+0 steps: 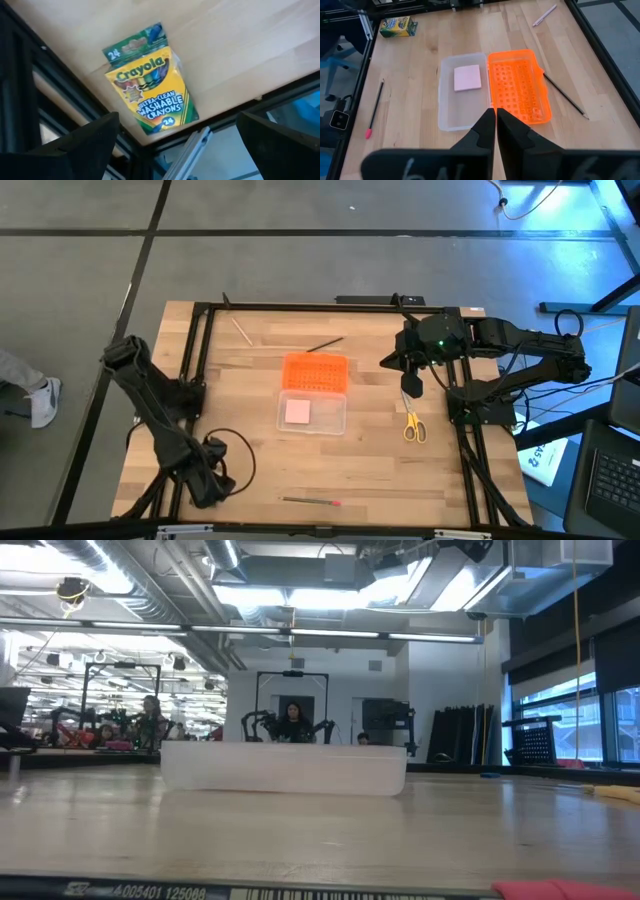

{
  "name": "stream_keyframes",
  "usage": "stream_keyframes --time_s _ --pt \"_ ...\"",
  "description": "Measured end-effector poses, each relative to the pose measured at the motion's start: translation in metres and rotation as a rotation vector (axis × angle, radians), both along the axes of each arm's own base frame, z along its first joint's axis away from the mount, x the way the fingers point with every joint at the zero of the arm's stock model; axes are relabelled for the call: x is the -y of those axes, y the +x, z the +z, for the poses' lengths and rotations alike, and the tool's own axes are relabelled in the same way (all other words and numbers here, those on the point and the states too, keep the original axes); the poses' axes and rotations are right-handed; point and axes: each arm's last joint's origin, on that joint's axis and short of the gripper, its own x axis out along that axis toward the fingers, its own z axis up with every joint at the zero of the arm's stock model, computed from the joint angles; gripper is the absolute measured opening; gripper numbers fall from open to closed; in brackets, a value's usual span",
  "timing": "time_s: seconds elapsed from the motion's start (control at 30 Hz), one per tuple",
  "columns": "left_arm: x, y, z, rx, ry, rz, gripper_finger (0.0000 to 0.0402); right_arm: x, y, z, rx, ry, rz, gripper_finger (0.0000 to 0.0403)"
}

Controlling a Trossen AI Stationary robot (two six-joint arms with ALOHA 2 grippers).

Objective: Pack school essentials
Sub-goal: Put the crayon box into the supply box

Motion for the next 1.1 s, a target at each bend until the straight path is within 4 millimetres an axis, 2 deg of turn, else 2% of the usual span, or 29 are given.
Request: stream_keyframes --time_s 0.17,0.47,0.7,1.1 --pt "0.011 0.001 -0.014 -0.016 0.022 -0.017 0.0396 0.0 0.0 0.0 -0.001 0.0 0.0 0.002" --pt "0.025 -0.002 -0.033 -0.084 0.051 0.073 0.0396 0.0 0.0 0.0 -0.001 -0.001 0.001 0.002" --pt "0.032 -0.008 -0.041 -0.111 0.074 0.131 0.0396 0.0 0.0 0.0 -0.001 -0.003 0.003 0.002" --pt "0.04 -0.004 -0.061 -0.122 0.118 0.141 0.0396 0.0 0.0 0.0 -0.002 -0.005 0.004 0.002"
